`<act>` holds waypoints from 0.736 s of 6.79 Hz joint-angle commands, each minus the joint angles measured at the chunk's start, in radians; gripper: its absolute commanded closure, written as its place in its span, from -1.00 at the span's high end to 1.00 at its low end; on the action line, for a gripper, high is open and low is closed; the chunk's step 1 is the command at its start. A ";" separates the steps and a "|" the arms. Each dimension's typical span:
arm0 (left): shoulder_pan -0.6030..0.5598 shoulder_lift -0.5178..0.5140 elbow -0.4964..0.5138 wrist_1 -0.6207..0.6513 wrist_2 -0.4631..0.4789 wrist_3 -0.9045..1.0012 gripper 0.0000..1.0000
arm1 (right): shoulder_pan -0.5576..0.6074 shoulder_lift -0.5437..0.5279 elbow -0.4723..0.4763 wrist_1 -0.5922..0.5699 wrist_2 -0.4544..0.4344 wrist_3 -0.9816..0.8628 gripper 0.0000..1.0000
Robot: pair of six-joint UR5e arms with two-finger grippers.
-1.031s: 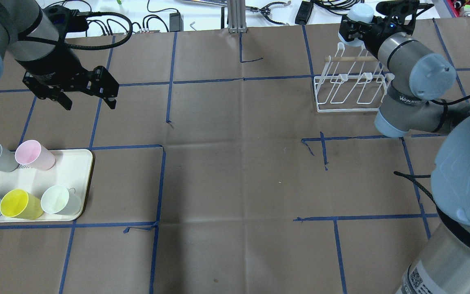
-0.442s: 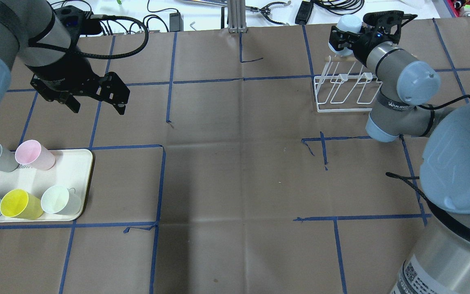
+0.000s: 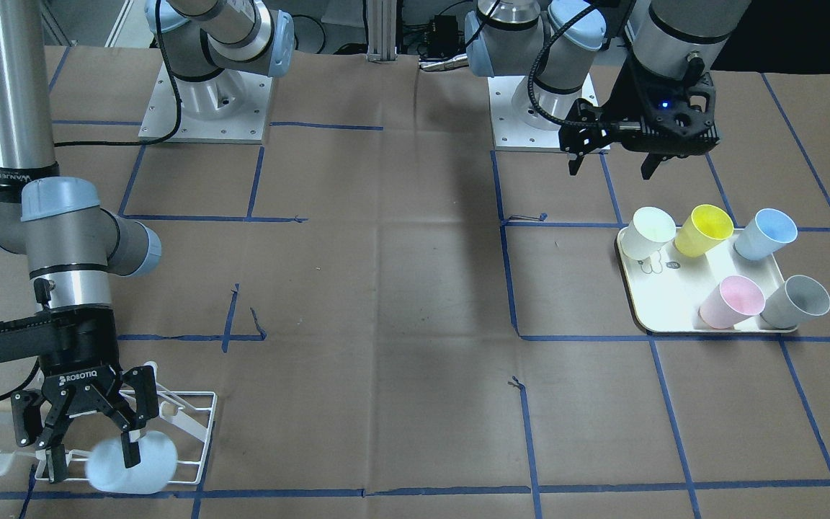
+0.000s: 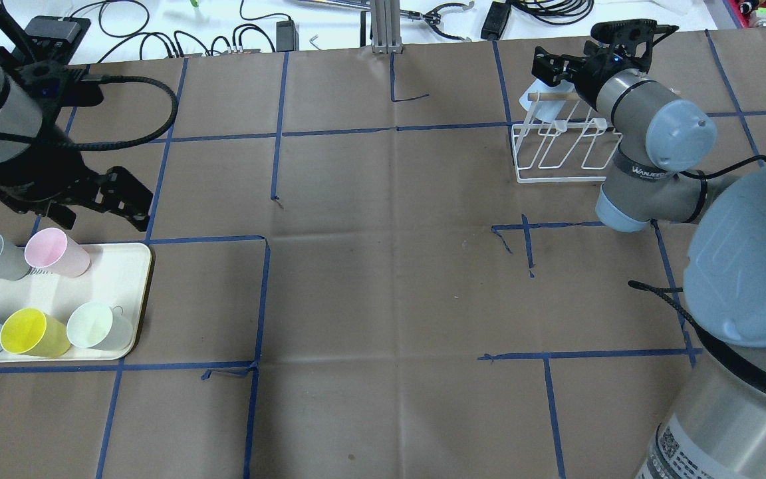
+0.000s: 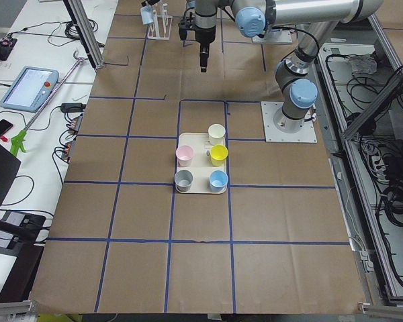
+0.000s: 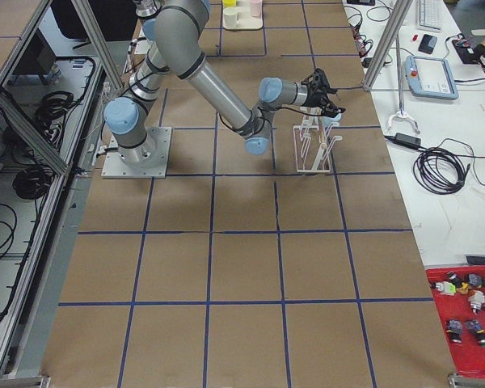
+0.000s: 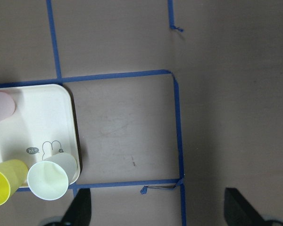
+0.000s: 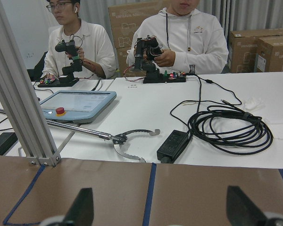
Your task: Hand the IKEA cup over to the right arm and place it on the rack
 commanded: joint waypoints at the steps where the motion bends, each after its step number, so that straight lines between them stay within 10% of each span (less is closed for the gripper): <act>1: 0.211 0.112 -0.166 0.011 -0.002 0.196 0.99 | 0.001 -0.006 -0.002 0.002 0.006 0.006 0.99; 5: 0.357 0.102 -0.354 0.228 -0.002 0.324 0.98 | 0.098 -0.126 0.006 0.002 0.011 0.022 0.99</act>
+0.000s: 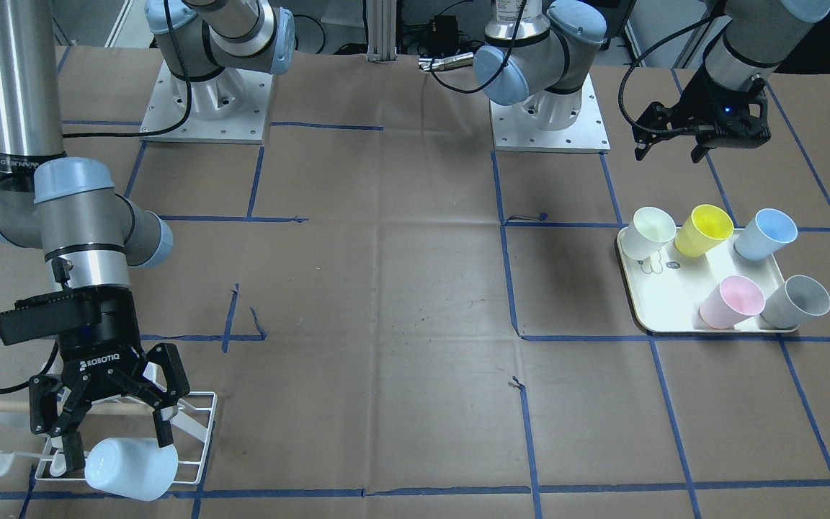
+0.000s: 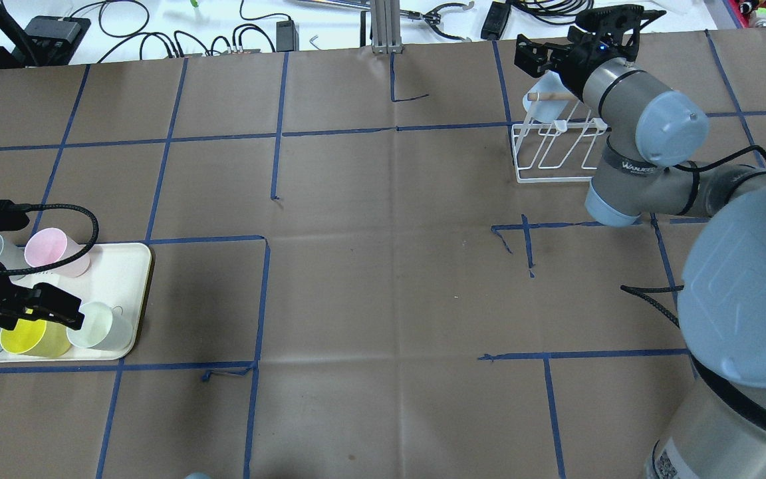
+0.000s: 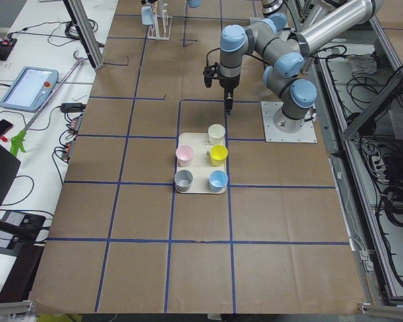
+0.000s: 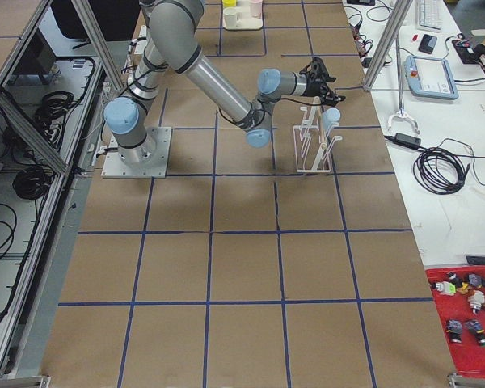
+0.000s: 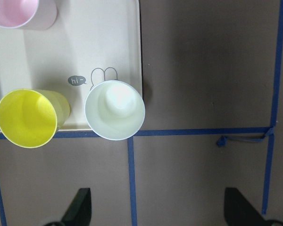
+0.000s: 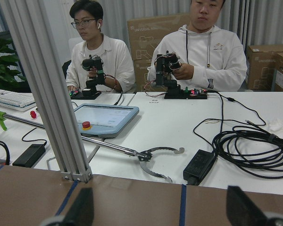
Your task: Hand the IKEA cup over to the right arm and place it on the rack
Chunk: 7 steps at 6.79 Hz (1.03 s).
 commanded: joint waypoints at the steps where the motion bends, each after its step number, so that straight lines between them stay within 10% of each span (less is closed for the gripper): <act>1: 0.014 -0.079 -0.041 0.097 -0.001 0.009 0.98 | 0.061 -0.120 0.019 0.003 0.000 0.072 0.99; 7: -0.011 -0.277 -0.165 0.374 -0.001 -0.065 0.95 | 0.141 -0.429 0.281 0.000 -0.008 0.756 0.99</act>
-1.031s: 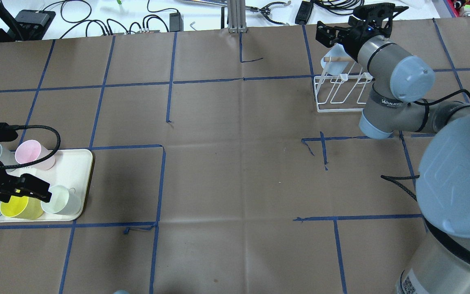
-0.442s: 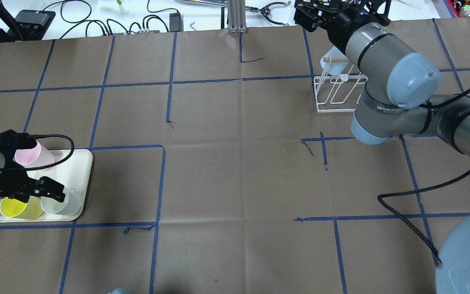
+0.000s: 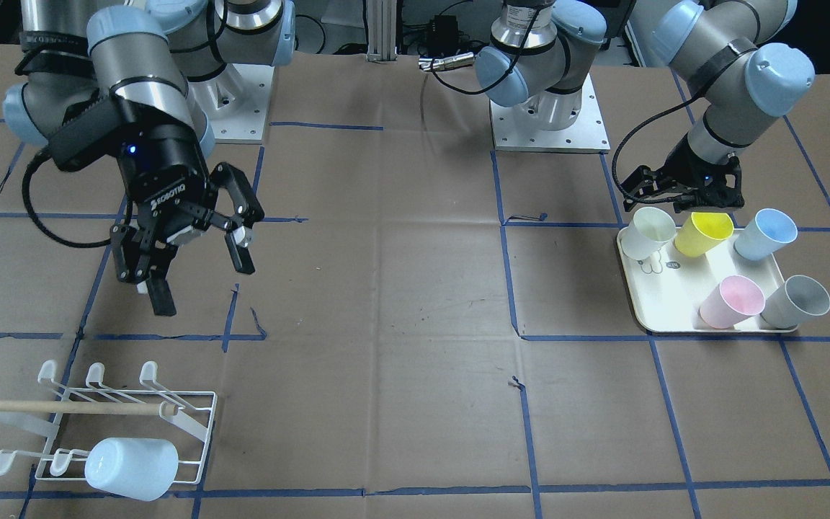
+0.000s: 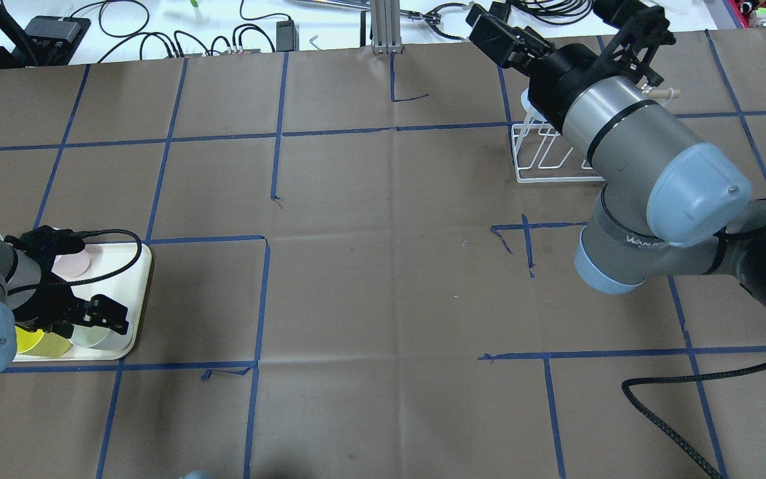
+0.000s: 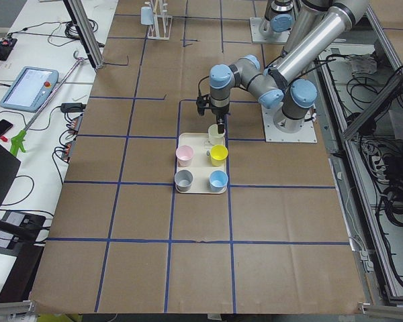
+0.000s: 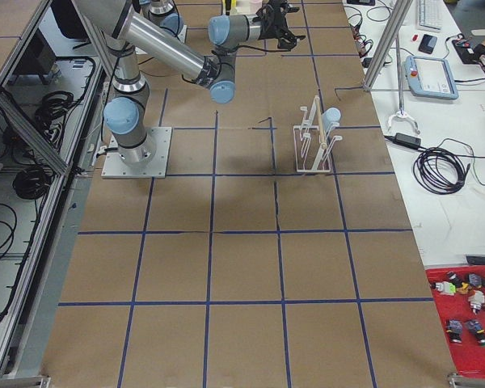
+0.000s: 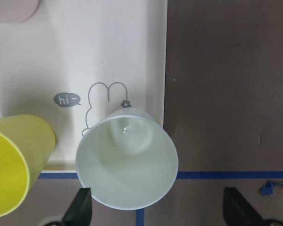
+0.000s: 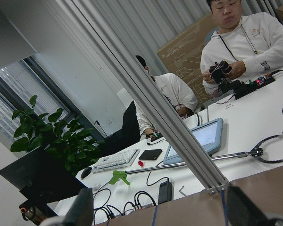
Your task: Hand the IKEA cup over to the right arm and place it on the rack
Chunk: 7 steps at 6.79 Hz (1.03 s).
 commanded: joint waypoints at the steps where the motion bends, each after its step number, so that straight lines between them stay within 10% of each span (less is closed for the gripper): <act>1: -0.005 -0.042 -0.013 0.039 0.009 -0.006 0.95 | 0.003 0.013 0.018 -0.001 -0.007 0.156 0.99; 2: -0.005 -0.042 -0.010 0.041 0.007 -0.006 0.92 | 0.001 0.027 0.021 -0.003 -0.009 0.268 0.99; 3: -0.005 -0.042 -0.008 0.050 0.004 -0.004 0.47 | 0.001 0.029 0.021 -0.011 -0.006 0.336 0.99; 4: -0.005 -0.045 -0.008 0.047 0.007 -0.006 -0.61 | 0.001 0.027 0.022 0.003 -0.005 0.324 1.00; 5: -0.005 -0.046 -0.007 0.047 0.009 -0.004 -1.00 | 0.001 0.026 0.019 0.002 -0.005 0.324 1.00; 7: -0.005 -0.046 0.007 0.055 0.001 -0.001 -1.00 | 0.001 0.026 0.016 0.002 -0.005 0.323 1.00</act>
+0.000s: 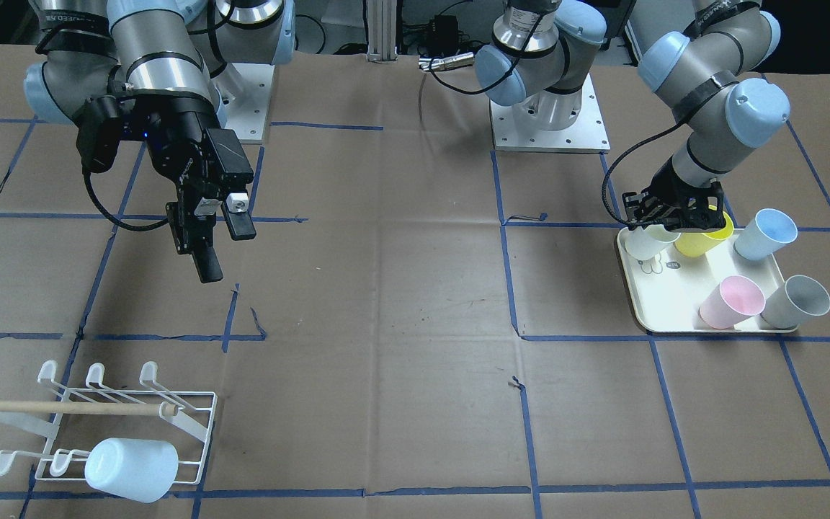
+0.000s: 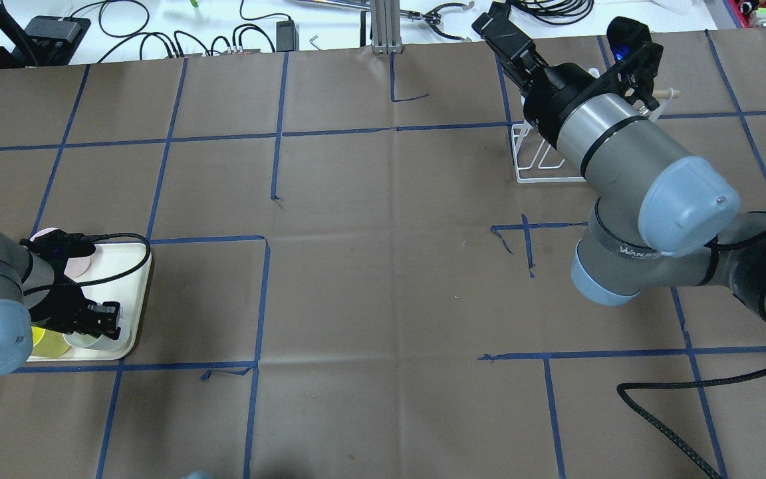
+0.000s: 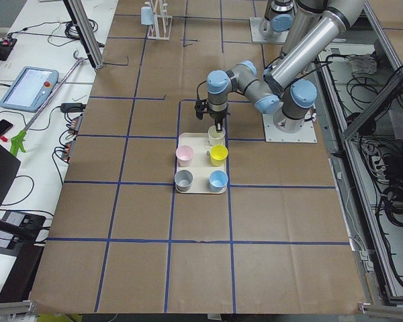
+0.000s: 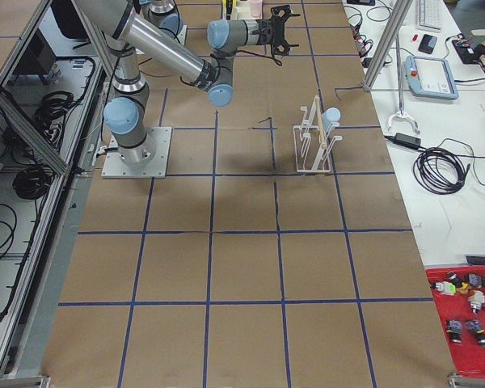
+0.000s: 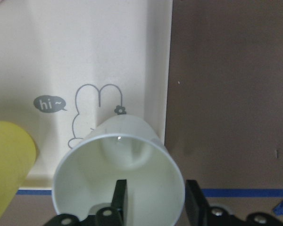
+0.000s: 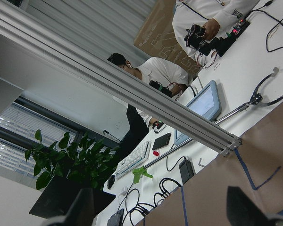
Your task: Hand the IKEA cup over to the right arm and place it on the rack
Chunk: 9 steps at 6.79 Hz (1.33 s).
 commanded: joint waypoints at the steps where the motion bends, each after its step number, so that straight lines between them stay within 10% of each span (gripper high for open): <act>1: -0.005 0.001 0.035 0.003 -0.007 0.000 -1.00 | 0.001 0.003 0.001 0.000 0.000 0.000 1.00; 3: -0.064 0.022 0.147 -0.048 -0.046 -0.014 -1.00 | 0.001 0.003 -0.001 0.000 0.000 0.000 1.00; 7: -0.133 -0.002 0.657 -0.584 -0.056 -0.060 -1.00 | -0.001 0.003 -0.001 0.002 0.000 0.000 1.00; 9: -0.132 -0.031 0.689 -0.504 -0.210 -0.008 -1.00 | -0.001 0.003 0.002 0.002 0.000 0.000 1.00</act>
